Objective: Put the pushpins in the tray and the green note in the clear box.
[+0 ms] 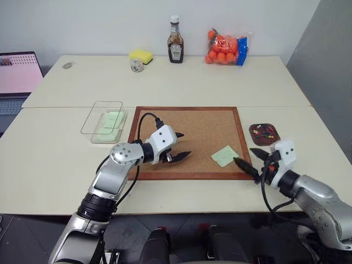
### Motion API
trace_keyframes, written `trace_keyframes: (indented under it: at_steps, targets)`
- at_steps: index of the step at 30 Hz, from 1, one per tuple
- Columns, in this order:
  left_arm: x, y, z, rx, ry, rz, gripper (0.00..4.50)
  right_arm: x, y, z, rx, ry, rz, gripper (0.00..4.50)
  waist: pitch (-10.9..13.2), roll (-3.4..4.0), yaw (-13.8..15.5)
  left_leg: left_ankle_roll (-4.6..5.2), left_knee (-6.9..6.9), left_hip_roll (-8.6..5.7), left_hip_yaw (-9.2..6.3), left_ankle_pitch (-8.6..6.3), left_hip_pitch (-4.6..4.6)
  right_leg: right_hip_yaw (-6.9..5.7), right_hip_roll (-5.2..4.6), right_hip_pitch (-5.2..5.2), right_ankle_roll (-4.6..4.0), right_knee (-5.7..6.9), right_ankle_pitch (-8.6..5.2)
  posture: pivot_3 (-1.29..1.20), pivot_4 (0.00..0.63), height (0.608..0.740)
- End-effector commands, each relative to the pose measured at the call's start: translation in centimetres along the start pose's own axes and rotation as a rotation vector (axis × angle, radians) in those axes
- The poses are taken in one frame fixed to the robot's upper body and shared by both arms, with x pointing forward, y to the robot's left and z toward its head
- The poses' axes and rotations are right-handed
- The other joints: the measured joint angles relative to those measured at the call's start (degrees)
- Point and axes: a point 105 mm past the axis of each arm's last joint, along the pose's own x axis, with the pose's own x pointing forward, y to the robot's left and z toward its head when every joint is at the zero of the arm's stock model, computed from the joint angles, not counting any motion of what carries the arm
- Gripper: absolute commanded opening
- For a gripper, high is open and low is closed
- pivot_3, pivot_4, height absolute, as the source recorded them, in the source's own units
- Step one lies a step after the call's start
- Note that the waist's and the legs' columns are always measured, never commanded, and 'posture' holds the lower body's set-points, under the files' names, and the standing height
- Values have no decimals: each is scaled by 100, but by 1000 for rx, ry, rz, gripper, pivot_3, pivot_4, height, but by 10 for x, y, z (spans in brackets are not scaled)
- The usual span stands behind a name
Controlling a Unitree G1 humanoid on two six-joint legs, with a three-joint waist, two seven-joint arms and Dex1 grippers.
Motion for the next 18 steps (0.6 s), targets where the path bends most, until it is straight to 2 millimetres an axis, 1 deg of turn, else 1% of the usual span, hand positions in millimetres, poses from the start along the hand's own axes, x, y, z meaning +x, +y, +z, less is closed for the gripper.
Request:
trace_keyframes:
  at_steps: [1, 3, 7, 16, 18]
  targets:
    - [-1, 3, 12, 41, -25, -6, 3438, 1, 13, -2, 5, 13, 26, 4147, 1, -1, 8, 0, 0, 0, -2, 0, -2, -2, 0, 0, -1, -1, -1, 0, 150, 740]
    - [-1, 2, 12, 42, -25, -10, 3438, 3, 17, -9, 16, 42, 34, 4147, 1, -1, 11, 0, -1, 0, -2, 0, -5, -2, 0, 0, -1, -5, -1, 0, 150, 740]
    - [0, 0, 12, 43, -26, -15, 3438, 6, 20, -16, 43, 73, 40, 4147, 1, -2, 11, 0, -1, -1, -1, 0, -5, -1, -1, 0, 0, -7, 0, 0, 150, 740]
    - [0, 0, 11, 42, -24, -12, 3438, 12, 16, -15, 45, 94, 12, 4147, 2, -3, 10, 0, -1, -1, -3, 0, -5, -3, 0, -1, 0, -7, -1, 0, 150, 740]
    - [1, -1, 11, 42, -24, -12, 3438, 16, 14, -18, 44, 108, 3, 4147, 2, -3, 5, 0, -1, -1, -2, 0, -5, -3, 0, -1, 0, -7, -1, 0, 150, 740]
